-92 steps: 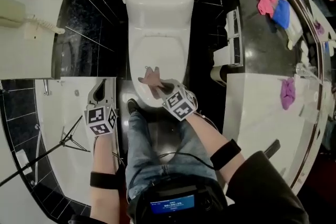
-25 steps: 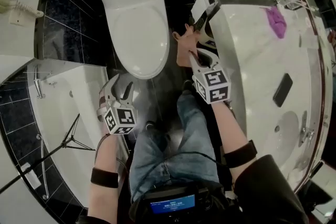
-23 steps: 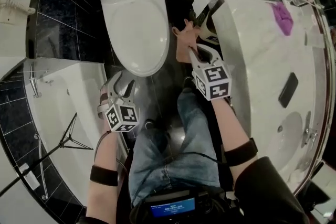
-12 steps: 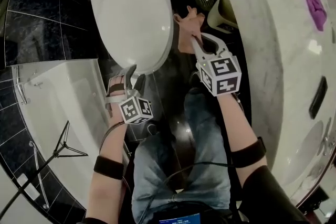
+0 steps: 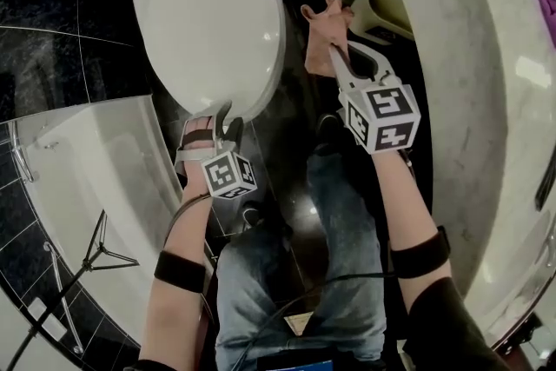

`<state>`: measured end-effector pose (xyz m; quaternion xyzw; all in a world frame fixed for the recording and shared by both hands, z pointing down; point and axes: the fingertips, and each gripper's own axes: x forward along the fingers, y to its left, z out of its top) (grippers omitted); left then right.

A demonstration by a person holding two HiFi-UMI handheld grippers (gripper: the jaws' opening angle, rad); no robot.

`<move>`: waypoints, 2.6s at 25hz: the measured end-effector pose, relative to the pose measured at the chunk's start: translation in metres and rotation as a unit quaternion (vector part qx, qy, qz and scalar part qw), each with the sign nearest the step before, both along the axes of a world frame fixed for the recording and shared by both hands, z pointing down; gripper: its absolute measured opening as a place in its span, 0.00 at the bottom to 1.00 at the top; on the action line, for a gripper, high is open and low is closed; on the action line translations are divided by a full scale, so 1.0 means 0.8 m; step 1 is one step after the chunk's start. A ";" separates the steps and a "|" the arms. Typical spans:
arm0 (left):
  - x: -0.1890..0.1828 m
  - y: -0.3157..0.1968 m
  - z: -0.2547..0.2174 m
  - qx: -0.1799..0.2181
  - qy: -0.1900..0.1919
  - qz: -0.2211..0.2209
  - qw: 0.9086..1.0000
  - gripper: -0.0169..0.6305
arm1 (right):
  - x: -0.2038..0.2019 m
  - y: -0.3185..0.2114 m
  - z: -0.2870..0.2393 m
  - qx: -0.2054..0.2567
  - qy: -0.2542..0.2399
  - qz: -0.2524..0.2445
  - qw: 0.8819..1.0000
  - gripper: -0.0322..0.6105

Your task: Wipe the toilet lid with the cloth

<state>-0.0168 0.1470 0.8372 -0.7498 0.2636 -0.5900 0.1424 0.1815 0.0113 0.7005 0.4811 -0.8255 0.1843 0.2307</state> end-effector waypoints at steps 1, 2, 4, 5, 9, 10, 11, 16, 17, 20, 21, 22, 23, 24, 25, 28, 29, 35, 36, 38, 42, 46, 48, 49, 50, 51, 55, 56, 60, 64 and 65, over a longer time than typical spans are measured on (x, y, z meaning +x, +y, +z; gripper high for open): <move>-0.001 0.000 0.005 -0.001 -0.005 0.002 1.000 0.37 | 0.003 0.000 0.003 0.001 0.001 0.002 1.000 0.18; 0.001 -0.001 0.006 -0.001 -0.005 0.004 1.000 0.36 | 0.007 -0.001 0.006 0.002 0.001 0.004 1.000 0.18; 0.005 -0.005 0.008 -0.004 -0.005 0.007 1.000 0.35 | 0.010 -0.002 0.012 0.001 0.001 0.007 1.000 0.18; 0.005 -0.005 0.009 -0.007 -0.007 0.008 1.000 0.34 | 0.011 -0.002 0.015 0.000 0.001 0.008 1.000 0.18; 0.006 0.004 0.017 -0.017 -0.021 0.020 0.999 0.24 | 0.010 0.002 0.023 -0.006 -0.002 0.009 1.000 0.18; 0.008 0.004 0.016 -0.018 -0.018 0.021 0.999 0.23 | 0.008 0.002 0.024 -0.007 -0.004 0.009 1.000 0.18; 0.010 0.005 0.015 -0.017 -0.016 0.020 1.000 0.22 | 0.006 0.003 0.024 -0.008 -0.005 0.008 1.000 0.18; 0.005 0.008 0.019 -0.017 -0.022 0.010 1.000 0.21 | -0.002 0.004 0.025 -0.011 -0.005 0.003 1.000 0.18; 0.004 0.008 0.020 -0.018 -0.022 0.007 1.000 0.21 | -0.002 0.004 0.025 -0.011 -0.003 0.002 1.000 0.18; 0.008 0.004 0.010 -0.017 -0.007 -0.003 1.000 0.21 | -0.002 0.001 0.022 -0.012 0.001 0.000 1.000 0.18; 0.011 0.003 0.004 -0.014 -0.001 -0.004 1.000 0.20 | -0.003 0.001 0.020 -0.013 0.001 -0.001 1.000 0.18; 0.012 0.003 -0.002 -0.011 0.003 -0.004 1.000 0.20 | -0.003 0.000 0.018 -0.015 0.000 -0.002 1.000 0.18; 0.012 0.003 -0.008 -0.008 0.006 -0.004 1.000 0.20 | -0.004 0.000 0.016 -0.016 0.001 -0.002 1.000 0.18; 0.011 0.003 -0.016 -0.007 0.009 -0.007 1.000 0.20 | -0.004 -0.001 0.014 -0.016 0.002 -0.002 1.000 0.18; 0.011 0.003 -0.024 -0.006 0.012 -0.012 1.000 0.19 | -0.004 -0.002 0.011 -0.017 0.003 -0.002 1.000 0.18; 0.011 0.001 -0.054 -0.004 0.024 -0.031 0.999 0.17 | -0.008 -0.004 -0.003 -0.021 0.006 -0.005 1.000 0.18; 0.011 0.000 -0.067 -0.001 0.027 -0.035 0.999 0.16 | -0.011 -0.005 -0.011 -0.024 0.005 -0.007 1.000 0.18; 0.006 -0.024 -0.164 0.028 0.041 -0.051 0.997 0.15 | -0.027 -0.010 -0.071 -0.037 0.005 -0.020 0.999 0.18; 0.003 -0.030 -0.181 0.035 0.041 -0.053 0.997 0.15 | -0.030 -0.012 -0.081 -0.040 0.004 -0.023 0.999 0.18; -0.001 -0.046 -0.217 0.053 0.039 -0.058 0.996 0.12 | -0.033 -0.014 -0.101 -0.046 0.002 -0.028 0.999 0.18; -0.010 -0.090 -0.288 0.087 0.037 -0.076 0.993 0.11 | -0.039 -0.021 -0.138 -0.057 -0.002 -0.043 0.997 0.18; -0.020 -0.144 -0.351 0.117 0.033 -0.094 0.988 0.11 | -0.049 -0.033 -0.172 -0.063 -0.007 -0.065 0.996 0.18; -0.024 -0.171 -0.377 0.129 0.030 -0.104 0.986 0.10 | -0.054 -0.041 -0.187 -0.064 -0.011 -0.075 0.995 0.18; -0.028 -0.184 -0.388 0.134 0.027 -0.109 0.985 0.10 | -0.057 -0.046 -0.195 -0.064 -0.014 -0.080 0.995 0.18; -0.031 -0.198 -0.399 0.139 0.025 -0.114 0.983 0.10 | -0.060 -0.051 -0.202 -0.063 -0.017 -0.086 0.994 0.18; -0.034 -0.213 -0.411 0.145 0.022 -0.119 0.982 0.10 | -0.063 -0.057 -0.209 -0.062 -0.022 -0.091 0.994 0.18; -0.047 -0.275 -0.449 0.160 0.008 -0.137 0.978 0.10 | -0.071 -0.081 -0.228 -0.063 -0.037 -0.118 0.990 0.18; -0.050 -0.289 -0.455 0.161 0.004 -0.142 0.977 0.10 | -0.071 -0.086 -0.232 -0.065 -0.040 -0.123 0.989 0.18; -0.060 -0.348 -0.479 0.167 -0.007 -0.158 0.973 0.10 | -0.066 -0.111 -0.244 -0.064 -0.047 -0.136 0.987 0.18; -0.072 -0.394 -0.494 0.180 -0.011 -0.161 0.970 0.10 | -0.062 -0.137 -0.251 -0.059 -0.048 -0.136 0.988 0.18; -0.075 -0.405 -0.495 0.184 -0.014 -0.153 0.971 0.10 | -0.062 -0.143 -0.253 -0.058 -0.047 -0.133 0.988 0.18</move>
